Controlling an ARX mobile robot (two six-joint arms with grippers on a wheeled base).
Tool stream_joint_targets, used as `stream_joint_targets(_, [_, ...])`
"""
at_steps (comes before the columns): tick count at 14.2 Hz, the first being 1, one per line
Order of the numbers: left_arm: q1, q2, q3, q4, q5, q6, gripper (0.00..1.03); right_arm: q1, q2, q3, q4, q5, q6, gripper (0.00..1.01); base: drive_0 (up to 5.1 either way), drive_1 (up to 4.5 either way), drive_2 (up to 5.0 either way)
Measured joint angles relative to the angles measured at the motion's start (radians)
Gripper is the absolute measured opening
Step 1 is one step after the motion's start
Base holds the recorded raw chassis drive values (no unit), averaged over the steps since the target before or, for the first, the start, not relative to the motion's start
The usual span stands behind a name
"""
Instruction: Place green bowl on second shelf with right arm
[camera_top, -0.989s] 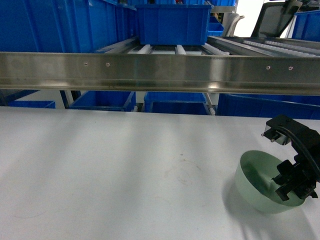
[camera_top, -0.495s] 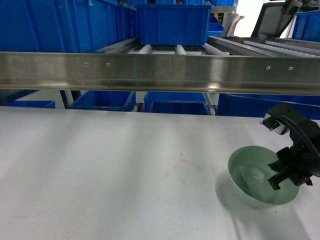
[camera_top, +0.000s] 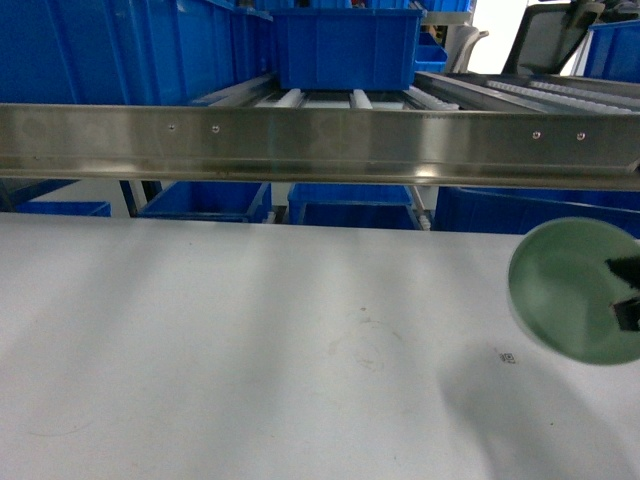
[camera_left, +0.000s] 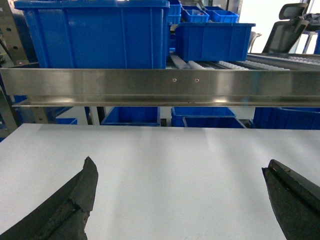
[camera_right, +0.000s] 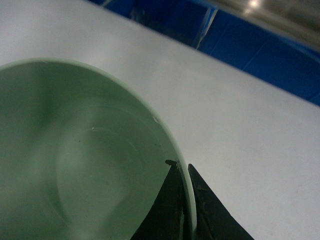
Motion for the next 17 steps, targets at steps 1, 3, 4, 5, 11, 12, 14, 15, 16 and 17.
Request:
stream_joint_targets(1, [0.000,0.000,0.000,0.000,0.000,0.000,0.98,-0.007,-0.085,-0.036,0.016,-0.016,0.032,0.02,0.0,0.00,0.0])
stream_joint_targets(3, [0.000,0.000,0.000,0.000,0.000,0.000,0.98,-0.033,-0.229,-0.096,0.022,-0.045,0.082,0.02,0.0,0.00,0.0])
stream_joint_targets(4, [0.000,0.000,0.000,0.000,0.000,0.000,0.98,-0.066,-0.328,-0.131,0.009,-0.058,0.117,0.02,0.0,0.00,0.0])
stream_joint_targets(5, [0.000,0.000,0.000,0.000,0.000,0.000,0.98,-0.098,-0.426,-0.160,-0.021,-0.079,0.150,0.02,0.0,0.00,0.0])
stream_joint_targets(11, [0.000,0.000,0.000,0.000,0.000,0.000,0.98,-0.208,-0.880,-0.313,-0.127,-0.236,0.274,0.02,0.0,0.00,0.0])
stream_joint_targets(12, [0.000,0.000,0.000,0.002,0.000,0.000,0.98,-0.208,-0.884,-0.312,-0.120,-0.238,0.286,0.02,0.0,0.00,0.0])
stream_joint_targets(14, [0.000,0.000,0.000,0.001,0.000,0.000,0.98,-0.208,-0.872,-0.313,-0.128,-0.239,0.293,0.02,0.0,0.00,0.0])
stream_joint_targets(15, [0.000,0.000,0.000,-0.003,0.000,0.000,0.98,-0.208,-0.874,-0.313,-0.126,-0.239,0.294,0.02,-4.6,3.87,0.9])
stream_joint_targets(16, [0.000,0.000,0.000,0.006,0.001,0.000,0.98,-0.208,-0.875,-0.313,-0.126,-0.240,0.295,0.02,-4.6,3.89,1.1])
stream_joint_targets(17, [0.000,0.000,0.000,0.000,0.000,0.000,0.98,-0.209,-0.875,-0.313,-0.128,-0.237,0.296,0.02,-4.5,3.95,1.2])
